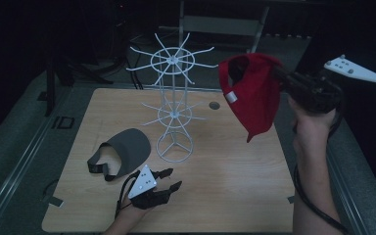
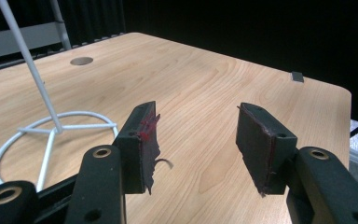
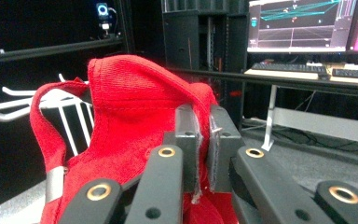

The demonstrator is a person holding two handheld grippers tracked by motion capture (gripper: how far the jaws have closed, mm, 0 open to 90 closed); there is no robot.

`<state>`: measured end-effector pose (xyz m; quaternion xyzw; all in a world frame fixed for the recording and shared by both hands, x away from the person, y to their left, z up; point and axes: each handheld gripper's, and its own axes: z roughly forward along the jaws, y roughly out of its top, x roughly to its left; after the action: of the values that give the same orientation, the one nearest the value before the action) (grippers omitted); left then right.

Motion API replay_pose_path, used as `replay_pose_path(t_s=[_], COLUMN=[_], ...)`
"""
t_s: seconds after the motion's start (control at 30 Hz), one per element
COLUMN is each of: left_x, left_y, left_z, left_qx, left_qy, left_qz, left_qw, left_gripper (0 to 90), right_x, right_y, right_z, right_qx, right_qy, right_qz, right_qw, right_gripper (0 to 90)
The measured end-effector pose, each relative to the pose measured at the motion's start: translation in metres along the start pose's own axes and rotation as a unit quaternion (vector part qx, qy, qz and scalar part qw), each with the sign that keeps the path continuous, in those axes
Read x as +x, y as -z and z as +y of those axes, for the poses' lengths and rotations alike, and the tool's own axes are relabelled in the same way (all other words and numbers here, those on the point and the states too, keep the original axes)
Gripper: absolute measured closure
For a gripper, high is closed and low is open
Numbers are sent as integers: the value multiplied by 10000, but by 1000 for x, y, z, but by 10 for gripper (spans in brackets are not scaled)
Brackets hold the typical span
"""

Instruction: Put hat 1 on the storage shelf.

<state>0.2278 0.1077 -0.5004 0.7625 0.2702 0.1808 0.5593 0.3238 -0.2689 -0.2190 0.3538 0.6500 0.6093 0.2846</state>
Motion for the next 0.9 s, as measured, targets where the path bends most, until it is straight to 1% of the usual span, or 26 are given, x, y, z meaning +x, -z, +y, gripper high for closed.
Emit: replay_pose_path(t_s=[0.07, 0.17, 0.23, 0.33, 0.43, 0.57, 0.73, 0.9], left_x=[0, 0, -1, -1, 0, 0, -1, -3], left_y=[1, 2, 3, 4, 5, 5, 5, 5], left_z=[-3, -6, -8, -9, -12, -14, -15, -16], left_qx=[-28, -52, -83, -105, -119, -133, -134, -178], left_qy=[35, 41, -1, -4, 39, 67, 74, 58], left_qz=[27, 60, 115, 150, 149, 146, 129, 155], left_qw=[10000, 10000, 9999, 9998, 9998, 9998, 9998, 9997], left_gripper=[490, 490, 490, 490, 490, 490, 490, 490], right_x=[0, 1, 2, 4, 5, 7, 6, 4], right_y=[-5, -14, -22, -31, -39, -45, -47, -48], right_z=[5, 11, 13, 12, 8, 0, -10, -22], right_qx=[2, 30, 84, 162, 262, 374, 471, 560], right_qy=[20, -34, -13, -14, -8, 17, 51, 65], right_qz=[-24, 2, -8, -5, 19, 61, 76, 130], right_qw=[10000, 10000, 10000, 9999, 9997, 9993, 9988, 9983], right_gripper=[844, 844, 844, 844, 844, 844, 844, 843])
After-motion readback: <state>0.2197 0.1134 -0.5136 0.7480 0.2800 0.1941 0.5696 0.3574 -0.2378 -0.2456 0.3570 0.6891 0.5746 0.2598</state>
